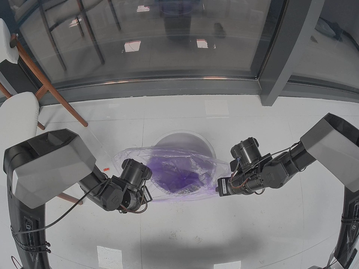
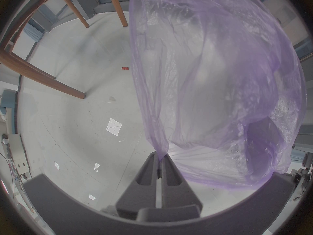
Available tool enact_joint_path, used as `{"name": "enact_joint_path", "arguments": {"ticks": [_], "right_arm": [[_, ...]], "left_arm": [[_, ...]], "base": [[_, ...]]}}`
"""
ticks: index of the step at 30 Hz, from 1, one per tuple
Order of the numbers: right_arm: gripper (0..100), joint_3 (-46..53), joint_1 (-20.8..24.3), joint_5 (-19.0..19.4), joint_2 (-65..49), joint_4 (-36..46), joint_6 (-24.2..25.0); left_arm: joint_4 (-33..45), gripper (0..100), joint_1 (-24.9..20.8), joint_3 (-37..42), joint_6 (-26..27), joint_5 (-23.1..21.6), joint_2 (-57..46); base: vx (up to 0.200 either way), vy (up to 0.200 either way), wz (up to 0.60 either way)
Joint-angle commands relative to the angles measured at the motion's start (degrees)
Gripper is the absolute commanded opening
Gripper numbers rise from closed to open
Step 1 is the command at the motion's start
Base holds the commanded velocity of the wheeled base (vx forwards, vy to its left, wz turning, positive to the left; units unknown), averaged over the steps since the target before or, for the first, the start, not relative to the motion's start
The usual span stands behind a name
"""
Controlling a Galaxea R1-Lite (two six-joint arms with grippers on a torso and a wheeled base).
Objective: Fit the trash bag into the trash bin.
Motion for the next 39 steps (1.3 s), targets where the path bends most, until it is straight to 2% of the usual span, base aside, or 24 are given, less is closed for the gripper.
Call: {"name": "enact_joint_path", "arguments": {"ticks": [1, 9, 10, 18, 20, 22, 24, 25, 28, 32, 36, 39], "right_arm": [[100, 1.87, 0.04, -0.05, -1.72, -0.54, 0.38], [100, 9.7, -0.14, 1.62, -12.53, -0.71, 0.82], [100, 9.79, -0.31, 1.97, -13.15, -0.63, 0.82], [100, 9.52, -0.84, 2.93, -16.75, -0.71, 0.82], [100, 10.22, -2.33, 4.43, -18.6, -0.71, 1.0], [100, 10.4, -2.6, 5.66, -18.95, -0.71, 1.61], [100, 9.61, -3.21, 6.8, -19.39, -1.07, 4.25], [100, 7.85, -3.21, 7.33, -19.65, -1.68, 6.88], [100, 4.34, -3.39, 8.3, -18.77, -2.82, 9.87], [100, -1.38, -5.58, 7.77, -13.59, -4.32, 9.61], [100, -6.65, -6.64, 7.77, -11.39, -4.14, 9.52], [100, -8.85, -7.08, 7.77, -10.34, -3.7, 8.29]], "left_arm": [[-0.25, 0, -0.29, -0.33, -0.24, 0.12, 0.8], [-1.57, 0, -2.75, 1.95, -0.59, -0.23, -3.68], [-1.57, 100, -2.84, 2.22, -0.59, -0.23, -4.21], [-3.68, 100, -4.16, 3.89, -0.85, -0.23, -7.64], [-7.9, 100, -5.21, 10.65, -2.0, -1.38, -12.73], [-9.31, 100, -5.39, 12.85, -2.0, -1.73, -14.23], [-12.12, 100, -5.39, 14.61, -2.09, -1.73, -17.04], [-14.67, 100, -5.39, 13.99, -2.17, -1.73, -19.15], [-16.6, 100, -5.12, 11.8, -1.65, -2.17, -20.29], [-16.51, 100, -4.6, 7.93, 0.46, -6.03, -20.29], [-16.69, 100, -4.25, 3.18, 4.24, -7.62, -20.2], [-16.69, 100, -4.16, -1.39, 4.24, -10.34, -20.64]], "base": [[0.0, 0.0, 0.0], [0.0, 0.0, 0.0], [0.0, 0.0, 0.0], [0.0, 0.0, 0.0], [0.0, 0.0, 0.0], [0.0, 0.0, 0.0], [0.0, 0.0, 0.0], [0.0, 0.0, 0.0], [0.0, 0.0, 0.0], [0.0, 0.0, 0.0], [0.0, 0.0, 0.0], [0.0, 0.0, 0.0]]}}
